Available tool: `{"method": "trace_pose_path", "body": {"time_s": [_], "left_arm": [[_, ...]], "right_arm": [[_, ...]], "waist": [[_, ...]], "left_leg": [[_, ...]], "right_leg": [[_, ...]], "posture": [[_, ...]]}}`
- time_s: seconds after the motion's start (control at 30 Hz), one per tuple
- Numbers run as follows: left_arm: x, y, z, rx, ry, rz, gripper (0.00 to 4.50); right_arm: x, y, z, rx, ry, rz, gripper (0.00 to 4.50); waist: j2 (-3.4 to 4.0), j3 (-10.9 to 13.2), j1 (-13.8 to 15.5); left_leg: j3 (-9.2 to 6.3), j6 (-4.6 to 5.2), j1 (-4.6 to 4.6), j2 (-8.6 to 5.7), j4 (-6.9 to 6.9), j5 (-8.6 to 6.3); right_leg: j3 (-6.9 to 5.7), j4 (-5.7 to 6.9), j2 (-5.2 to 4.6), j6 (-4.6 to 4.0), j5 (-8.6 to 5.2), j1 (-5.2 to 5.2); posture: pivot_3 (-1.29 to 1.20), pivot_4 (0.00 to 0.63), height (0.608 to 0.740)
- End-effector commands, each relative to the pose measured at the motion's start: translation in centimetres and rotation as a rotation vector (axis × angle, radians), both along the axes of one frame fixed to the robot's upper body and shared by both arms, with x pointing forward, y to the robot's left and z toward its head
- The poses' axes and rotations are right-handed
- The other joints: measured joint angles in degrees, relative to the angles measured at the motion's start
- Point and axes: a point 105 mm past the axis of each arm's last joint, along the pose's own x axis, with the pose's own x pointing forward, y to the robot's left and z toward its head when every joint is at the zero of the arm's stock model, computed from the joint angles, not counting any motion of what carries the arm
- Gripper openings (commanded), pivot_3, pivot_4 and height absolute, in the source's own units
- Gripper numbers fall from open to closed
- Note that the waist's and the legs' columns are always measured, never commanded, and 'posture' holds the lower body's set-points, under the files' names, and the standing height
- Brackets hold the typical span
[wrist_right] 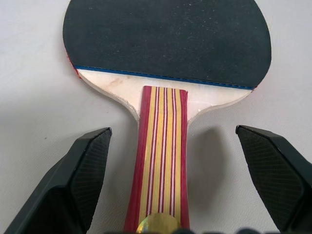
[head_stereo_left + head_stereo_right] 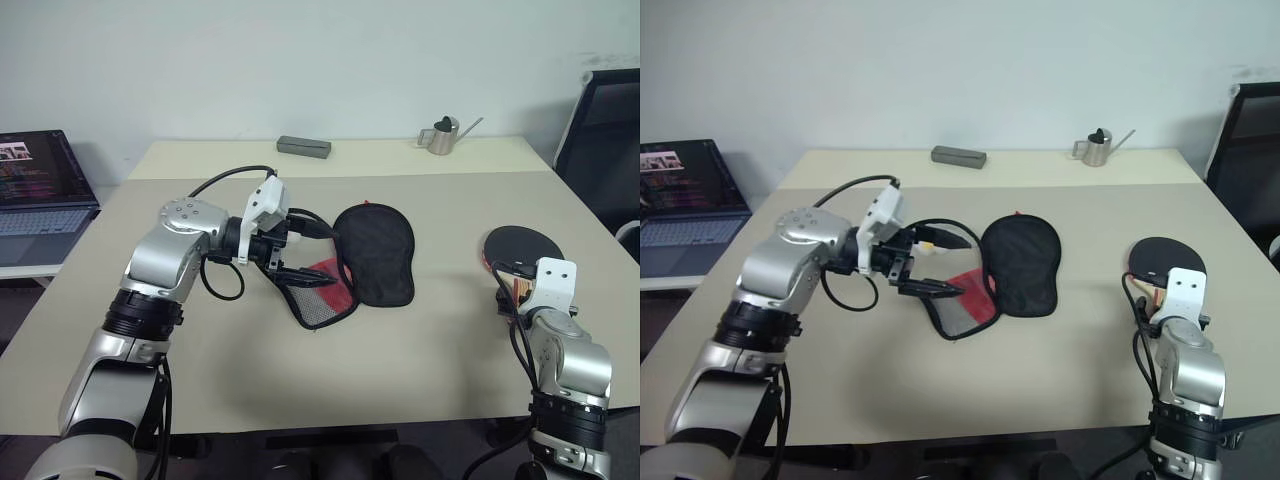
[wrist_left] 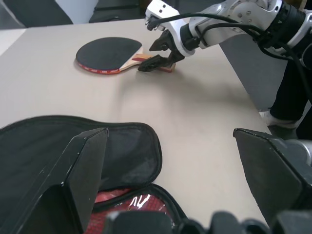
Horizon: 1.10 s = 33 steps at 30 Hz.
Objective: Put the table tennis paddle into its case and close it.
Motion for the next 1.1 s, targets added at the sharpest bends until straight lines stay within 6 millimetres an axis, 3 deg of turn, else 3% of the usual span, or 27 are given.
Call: {"method": "trace_pose_path", "body": {"time_s": [0.03, 0.33, 0.53, 0.77, 0.87, 1.1], "left_arm": [[-0.2, -0.2, 0.8, 0.004, -0.041, -0.027, 4.5], [-0.1, 0.4, 0.6, 0.011, -0.046, -0.001, 4.5], [0.1, 0.8, 0.9, 0.0, -0.055, 0.031, 4.5], [0.8, 2.9, 1.5, -0.018, -0.074, 0.133, 4.5], [1.0, 4.2, 1.5, -0.021, -0.076, 0.186, 4.5], [1.0, 6.4, 1.8, -0.035, -0.09, 0.285, 4.5]], "right_arm": [[-0.3, -0.5, -0.6, -0.003, 0.018, -0.018, 4.09], [0.2, -0.2, 0.0, -0.033, 0.014, 0.015, 1.15], [0.8, -0.4, 0.7, -0.057, -0.011, 0.029, 1.1], [2.0, 0.6, 3.9, -0.062, -0.133, 0.053, 1.1], [2.4, 1.5, 5.6, -0.048, -0.178, 0.076, 1.1], [2.8, 5.3, 9.3, 0.024, -0.246, 0.202, 1.1]], "waist": [[-0.01, 0.0, 0.0], [0.02, 0.0, 0.2], [0.02, 0.0, 0.2], [0.24, 0.2, 0.1], [0.25, 0.3, 0.0], [0.27, 0.3, 0.1]], "left_leg": [[0.0, 0.0, 0.0, 0.0, 0.0, 0.01], [0.0, 0.0, -0.04, -0.02, 0.0, 0.01], [-0.01, 0.0, -0.06, -0.02, -0.01, 0.01], [0.05, 0.0, -0.18, -0.02, -0.05, 0.01], [0.37, -0.01, -0.39, -0.06, -0.05, 0.01], [0.45, 0.0, -0.44, -0.01, -0.08, 0.01]], "right_leg": [[0.0, 0.0, 0.0, 0.0, 0.0, 0.0], [0.03, 0.0, 0.0, 0.0, 0.0, -0.04], [0.02, 0.0, 0.0, -0.02, -0.01, -0.05], [0.12, 0.1, 0.01, -0.03, 0.0, -0.32], [0.51, 0.7, -0.02, -0.36, 0.09, -0.9], [0.62, 0.7, 0.04, -0.4, 0.02, -1.02]], "posture": [[0.0, 0.15, 0.74], [0.0, 0.15, 0.74], [0.0, 0.15, 0.74], [0.0, 0.15, 0.74], [0.0, 0.15, 0.74], [0.0, 0.15, 0.74]]}}
